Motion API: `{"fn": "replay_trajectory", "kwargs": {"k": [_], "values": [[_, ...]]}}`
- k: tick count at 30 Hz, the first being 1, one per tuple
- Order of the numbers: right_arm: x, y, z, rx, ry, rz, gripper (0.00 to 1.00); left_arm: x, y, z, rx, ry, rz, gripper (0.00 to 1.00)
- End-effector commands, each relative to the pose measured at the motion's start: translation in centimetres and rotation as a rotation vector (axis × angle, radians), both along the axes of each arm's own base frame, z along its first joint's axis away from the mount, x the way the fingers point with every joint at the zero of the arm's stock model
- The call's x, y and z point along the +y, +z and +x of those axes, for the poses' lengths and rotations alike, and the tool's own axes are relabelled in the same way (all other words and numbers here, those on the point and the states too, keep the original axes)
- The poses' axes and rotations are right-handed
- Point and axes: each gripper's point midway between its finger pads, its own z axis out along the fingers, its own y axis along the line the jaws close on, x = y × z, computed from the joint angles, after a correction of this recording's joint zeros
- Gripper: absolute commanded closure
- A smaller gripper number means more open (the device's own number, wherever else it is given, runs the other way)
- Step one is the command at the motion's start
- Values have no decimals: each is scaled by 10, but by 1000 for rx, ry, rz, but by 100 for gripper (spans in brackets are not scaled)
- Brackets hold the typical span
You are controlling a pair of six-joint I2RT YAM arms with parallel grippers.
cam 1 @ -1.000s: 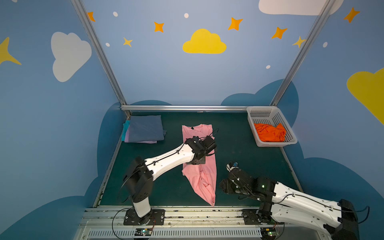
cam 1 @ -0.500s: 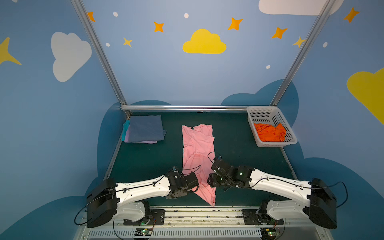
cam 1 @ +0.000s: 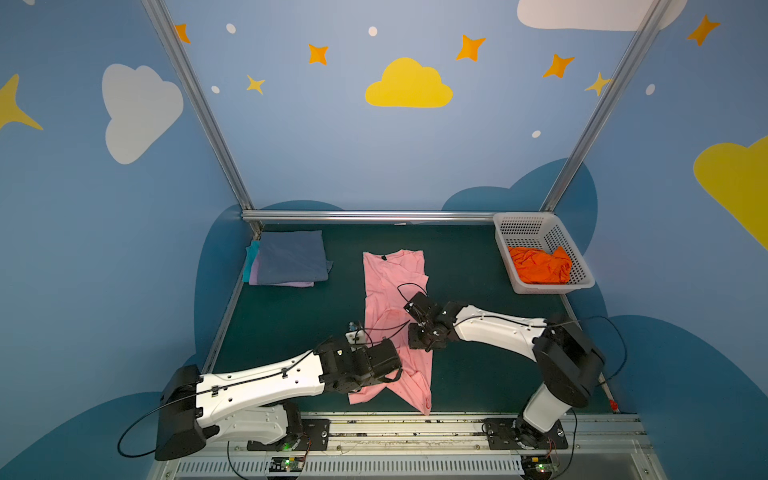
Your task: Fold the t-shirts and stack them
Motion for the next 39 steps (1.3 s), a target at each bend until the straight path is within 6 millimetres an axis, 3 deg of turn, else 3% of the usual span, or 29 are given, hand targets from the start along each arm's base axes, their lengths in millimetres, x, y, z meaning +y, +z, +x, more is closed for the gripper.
{"fn": "replay_trajectory", "kwargs": {"k": [1,3,6,9,13,18,24,27,30,33,36,39], "values": [[3,-5,12,115,3,23,55,22,24,37,-149,-24,115,33],[2,-16,21,165,-11,15,60,32,20,62,-156,18,126,33],[-1,-29,35,209,-50,31,62,38,-8,101,-103,88,79,38],[-5,-35,51,226,-80,49,63,28,-30,137,-68,112,48,43],[-5,-35,75,225,-88,85,63,6,-57,179,15,62,149,48],[-6,-38,108,226,-98,97,64,-23,-100,222,96,2,215,63],[-16,-40,154,219,-134,131,64,-25,-137,264,154,35,183,64],[-11,-35,181,212,-130,189,64,-28,-152,286,180,51,142,64],[-6,-30,200,198,-87,223,66,-33,-158,309,191,56,107,65],[-4,-10,207,152,-58,219,68,-36,-152,326,195,55,92,66],[-14,15,197,83,-58,169,68,-38,-141,332,174,49,88,65],[-24,44,173,-13,-57,125,67,-33,-131,331,160,55,92,65]]}}
